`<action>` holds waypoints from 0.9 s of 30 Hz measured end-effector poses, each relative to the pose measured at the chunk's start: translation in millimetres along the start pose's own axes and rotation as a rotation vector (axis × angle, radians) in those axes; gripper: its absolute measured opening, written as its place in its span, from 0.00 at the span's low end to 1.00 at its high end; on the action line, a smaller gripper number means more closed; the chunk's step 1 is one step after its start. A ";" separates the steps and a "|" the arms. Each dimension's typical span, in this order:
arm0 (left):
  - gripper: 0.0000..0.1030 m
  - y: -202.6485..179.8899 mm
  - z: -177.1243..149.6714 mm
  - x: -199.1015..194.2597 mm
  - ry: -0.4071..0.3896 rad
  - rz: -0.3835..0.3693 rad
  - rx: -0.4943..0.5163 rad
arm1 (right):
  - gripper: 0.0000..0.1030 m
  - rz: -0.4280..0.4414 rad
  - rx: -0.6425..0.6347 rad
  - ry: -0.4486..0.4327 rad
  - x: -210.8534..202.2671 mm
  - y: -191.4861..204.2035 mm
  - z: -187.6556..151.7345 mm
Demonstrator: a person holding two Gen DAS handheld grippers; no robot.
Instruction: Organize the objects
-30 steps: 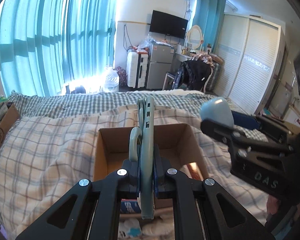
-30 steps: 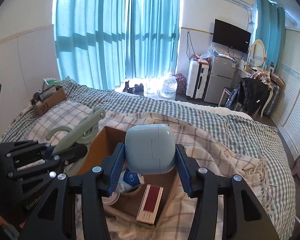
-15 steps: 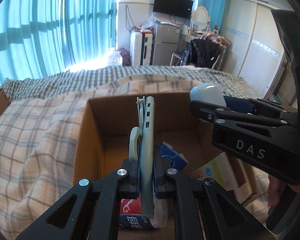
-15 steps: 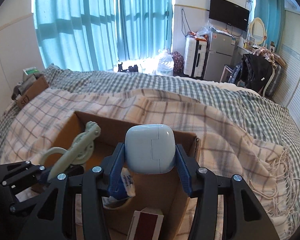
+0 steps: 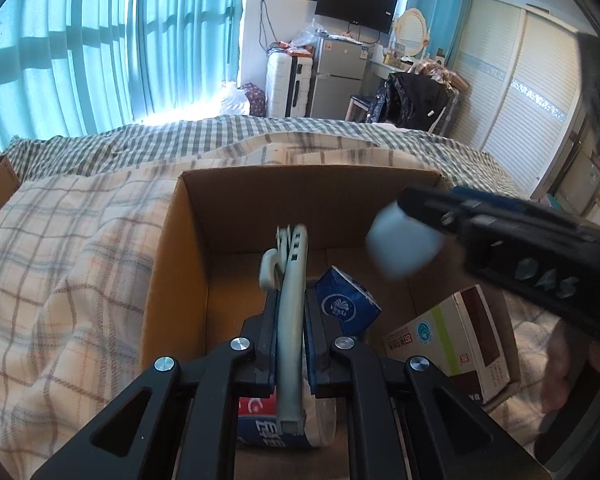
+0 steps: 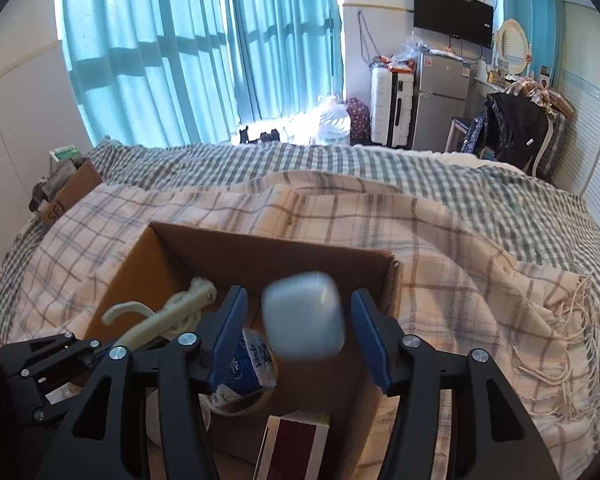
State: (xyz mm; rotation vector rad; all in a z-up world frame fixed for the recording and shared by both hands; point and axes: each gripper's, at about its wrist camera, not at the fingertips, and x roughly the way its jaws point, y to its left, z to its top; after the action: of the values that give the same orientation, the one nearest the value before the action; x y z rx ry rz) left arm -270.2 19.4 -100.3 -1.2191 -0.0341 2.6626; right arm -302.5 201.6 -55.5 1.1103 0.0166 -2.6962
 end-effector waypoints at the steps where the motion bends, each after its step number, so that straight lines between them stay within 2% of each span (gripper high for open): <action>1: 0.11 -1.9 -0.6 -5.2 -0.002 0.003 0.005 | 0.55 -0.001 0.004 -0.008 -7.1 -0.7 0.3; 3: 0.15 -4.6 -0.5 -15.1 -0.012 0.015 0.008 | 0.55 -0.007 0.005 -0.014 -21.4 -1.3 1.1; 6: 0.44 -10.0 -0.3 -44.5 -0.046 0.025 0.006 | 0.55 -0.030 -0.004 -0.034 -49.5 -0.8 3.8; 7: 0.59 -11.0 0.2 -53.6 -0.064 0.035 0.007 | 0.55 -0.034 -0.005 -0.045 -61.1 -0.5 4.8; 8: 0.63 -12.3 0.4 -64.4 -0.086 0.049 0.009 | 0.56 -0.034 -0.005 -0.059 -74.7 0.4 5.6; 10: 0.64 -17.0 0.8 -91.0 -0.124 0.076 0.024 | 0.64 -0.030 -0.009 -0.091 -106.3 2.7 5.5; 12: 0.69 -21.1 0.6 -117.9 -0.151 0.106 0.032 | 0.67 -0.034 -0.017 -0.118 -132.1 4.4 4.1; 14: 0.79 -24.4 -1.8 -139.8 -0.185 0.121 0.036 | 0.70 -0.049 -0.028 -0.144 -162.6 9.7 1.3; 18: 0.80 -27.4 -9.5 -185.5 -0.234 0.151 0.041 | 0.78 -0.083 -0.031 -0.187 -213.5 16.4 -5.4; 23: 1.00 -29.4 -23.3 -226.6 -0.297 0.190 0.034 | 0.88 -0.079 -0.027 -0.240 -267.2 25.3 -17.3; 27: 1.00 -29.5 -36.2 -248.4 -0.325 0.247 0.042 | 0.92 -0.091 -0.056 -0.261 -289.7 35.0 -31.2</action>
State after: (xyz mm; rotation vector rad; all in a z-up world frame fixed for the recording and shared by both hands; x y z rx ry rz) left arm -80.0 -4.3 64.4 -0.8116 0.1290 3.0321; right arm -74.0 229.2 126.6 0.7526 0.1010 -2.8803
